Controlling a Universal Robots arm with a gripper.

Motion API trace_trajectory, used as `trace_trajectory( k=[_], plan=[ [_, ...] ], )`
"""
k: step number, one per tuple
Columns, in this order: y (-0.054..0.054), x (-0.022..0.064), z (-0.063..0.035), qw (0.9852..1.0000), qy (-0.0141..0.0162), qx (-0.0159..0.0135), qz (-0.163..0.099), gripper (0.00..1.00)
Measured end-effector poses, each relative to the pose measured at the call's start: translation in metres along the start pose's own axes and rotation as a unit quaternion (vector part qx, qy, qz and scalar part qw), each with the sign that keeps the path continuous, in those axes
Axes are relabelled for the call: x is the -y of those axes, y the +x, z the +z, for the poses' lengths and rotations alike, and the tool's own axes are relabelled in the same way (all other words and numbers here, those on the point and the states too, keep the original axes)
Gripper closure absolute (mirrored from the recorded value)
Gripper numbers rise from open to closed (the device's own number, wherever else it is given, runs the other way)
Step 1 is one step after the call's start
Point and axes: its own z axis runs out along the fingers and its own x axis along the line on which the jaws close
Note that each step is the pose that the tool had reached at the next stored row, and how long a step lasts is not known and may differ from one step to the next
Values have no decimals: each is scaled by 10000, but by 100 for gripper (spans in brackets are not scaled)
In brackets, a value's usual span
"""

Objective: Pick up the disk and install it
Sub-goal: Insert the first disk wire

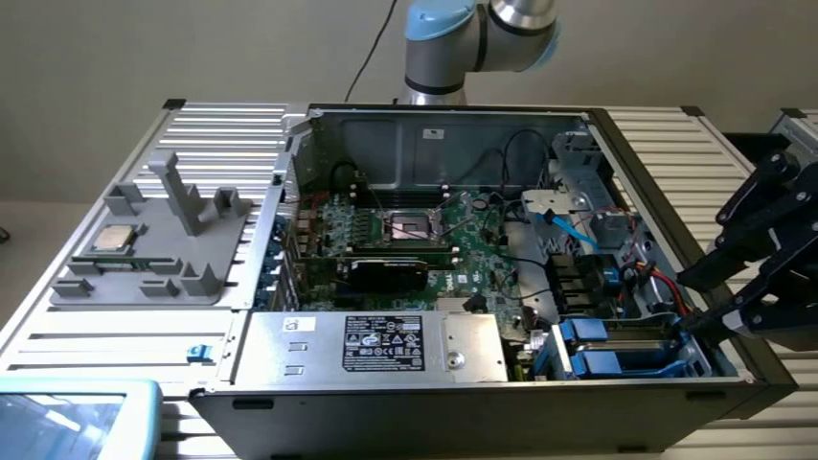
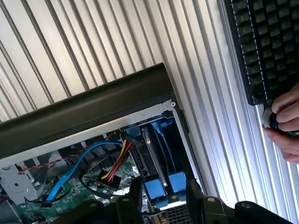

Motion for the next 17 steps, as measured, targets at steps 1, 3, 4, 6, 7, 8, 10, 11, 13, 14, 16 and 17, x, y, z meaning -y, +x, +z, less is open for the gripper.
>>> trace_trajectory(
  k=[1, 3, 4, 6, 7, 8, 10, 11, 13, 14, 16, 17],
  plan=[
    [0, 0, 1, 10000, 0, 24, -86, 50],
    [0, -1, 6, 9996, -2, 69, -261, 50],
    [0, -1, 7, 9994, -2, 91, -340, 50],
    [1, -2, 9, 9987, -1, 131, -493, 50],
    [1, -2, 11, 9982, 0, 152, -575, 50],
    [0, -2, 13, 9977, -1, 175, -661, 50],
    [0, -3, 15, 9963, -2, 221, -834, 50],
    [1, -3, 15, 9954, -2, 245, -927, 50],
    [1, -4, 18, 9935, -4, 290, -1099, 50],
    [1, -5, 20, 9924, -4, 313, -1186, 50],
    [1, -5, 21, 9900, -6, 360, -1366, 50],
    [1, -5, 21, 9890, -7, 377, -1431, 50]
  ],
)
